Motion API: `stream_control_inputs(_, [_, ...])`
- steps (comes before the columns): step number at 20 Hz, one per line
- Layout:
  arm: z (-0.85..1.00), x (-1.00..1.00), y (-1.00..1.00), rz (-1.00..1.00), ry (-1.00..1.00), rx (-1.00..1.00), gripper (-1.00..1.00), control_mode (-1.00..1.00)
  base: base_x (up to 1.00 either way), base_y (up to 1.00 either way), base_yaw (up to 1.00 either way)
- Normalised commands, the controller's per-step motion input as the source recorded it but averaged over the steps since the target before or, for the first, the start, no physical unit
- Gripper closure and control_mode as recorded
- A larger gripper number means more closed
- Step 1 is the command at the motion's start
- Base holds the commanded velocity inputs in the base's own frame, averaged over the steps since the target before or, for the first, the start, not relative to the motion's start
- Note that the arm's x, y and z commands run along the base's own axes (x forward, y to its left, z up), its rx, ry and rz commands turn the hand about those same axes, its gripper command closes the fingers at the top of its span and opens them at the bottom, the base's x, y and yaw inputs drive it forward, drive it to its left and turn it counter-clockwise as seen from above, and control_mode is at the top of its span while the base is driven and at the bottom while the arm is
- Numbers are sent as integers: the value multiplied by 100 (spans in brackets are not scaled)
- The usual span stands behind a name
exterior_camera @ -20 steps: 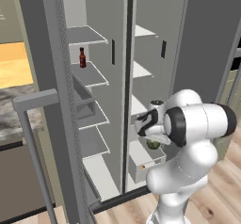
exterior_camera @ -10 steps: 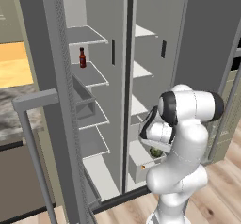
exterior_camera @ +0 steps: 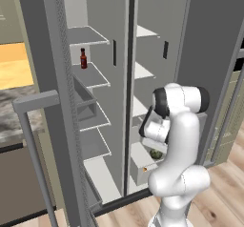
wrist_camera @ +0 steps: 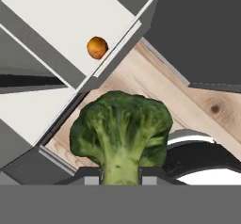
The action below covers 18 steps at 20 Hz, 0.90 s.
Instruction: Take the broccoli and peach from the fridge shelf and place them in the freezer drawer to begin freezing them.
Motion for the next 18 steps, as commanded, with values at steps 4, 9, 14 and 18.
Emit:
stream_control_inputs(4, [-41,59,0,0,7,0,100,-100,0,0,0])
stream_control_inputs(9, [-52,51,0,0,9,0,100,-100,0,0,0])
stream_control_inputs(14, [-53,53,0,0,11,0,100,-100,0,0,0])
stream_control_inputs(18, [-60,49,0,0,10,0,100,-100,0,0,0])
